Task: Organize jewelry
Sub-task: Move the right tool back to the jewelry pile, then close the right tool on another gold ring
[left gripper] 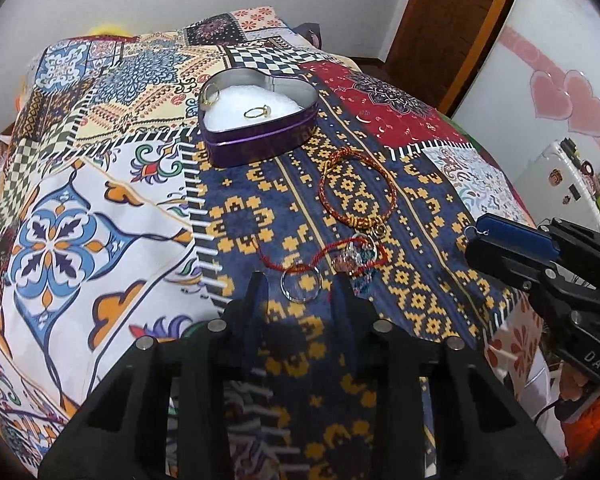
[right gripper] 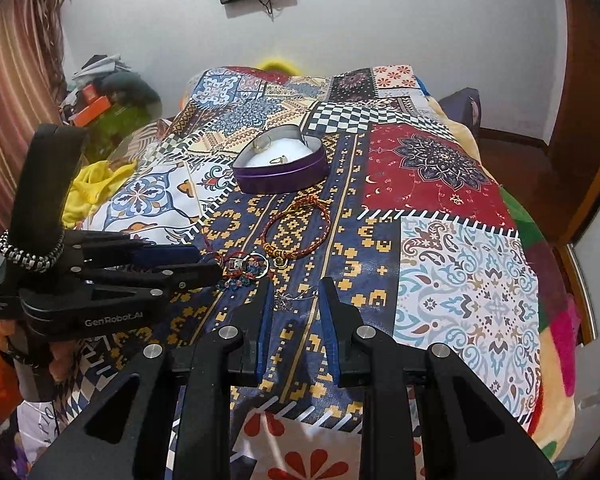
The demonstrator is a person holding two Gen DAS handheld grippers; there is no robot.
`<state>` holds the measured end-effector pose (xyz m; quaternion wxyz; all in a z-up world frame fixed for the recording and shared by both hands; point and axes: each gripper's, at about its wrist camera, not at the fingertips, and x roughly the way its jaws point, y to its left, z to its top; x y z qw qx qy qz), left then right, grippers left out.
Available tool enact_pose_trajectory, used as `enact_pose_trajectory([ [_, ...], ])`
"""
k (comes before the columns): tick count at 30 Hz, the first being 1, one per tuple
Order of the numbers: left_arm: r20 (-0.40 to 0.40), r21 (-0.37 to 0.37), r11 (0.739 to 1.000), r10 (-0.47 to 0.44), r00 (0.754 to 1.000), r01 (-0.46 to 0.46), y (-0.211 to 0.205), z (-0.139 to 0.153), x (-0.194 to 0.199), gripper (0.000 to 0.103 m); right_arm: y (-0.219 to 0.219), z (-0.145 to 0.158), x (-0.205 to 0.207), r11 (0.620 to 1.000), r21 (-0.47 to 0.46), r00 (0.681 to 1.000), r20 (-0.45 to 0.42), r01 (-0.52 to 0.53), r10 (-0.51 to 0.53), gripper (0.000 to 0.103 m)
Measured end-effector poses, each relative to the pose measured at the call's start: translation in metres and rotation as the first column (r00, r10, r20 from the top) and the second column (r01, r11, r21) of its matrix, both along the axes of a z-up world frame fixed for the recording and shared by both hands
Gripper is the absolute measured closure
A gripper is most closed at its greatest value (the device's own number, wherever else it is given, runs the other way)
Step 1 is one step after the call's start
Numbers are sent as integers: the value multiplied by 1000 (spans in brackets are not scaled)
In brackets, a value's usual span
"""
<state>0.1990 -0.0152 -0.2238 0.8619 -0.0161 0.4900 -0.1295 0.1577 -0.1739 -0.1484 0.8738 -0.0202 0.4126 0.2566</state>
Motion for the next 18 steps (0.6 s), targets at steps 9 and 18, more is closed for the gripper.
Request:
enact_pose_trajectory([
  [9, 25, 20, 1000, 0, 1000, -1, 0, 2, -1, 82, 3, 3, 6, 1000, 18, 1000, 6, -7, 7, 82],
  [18, 113, 4, 1000, 12, 994, -12, 6, 37, -5, 82, 3, 23, 15, 999, 39, 998, 58, 8, -10, 82],
])
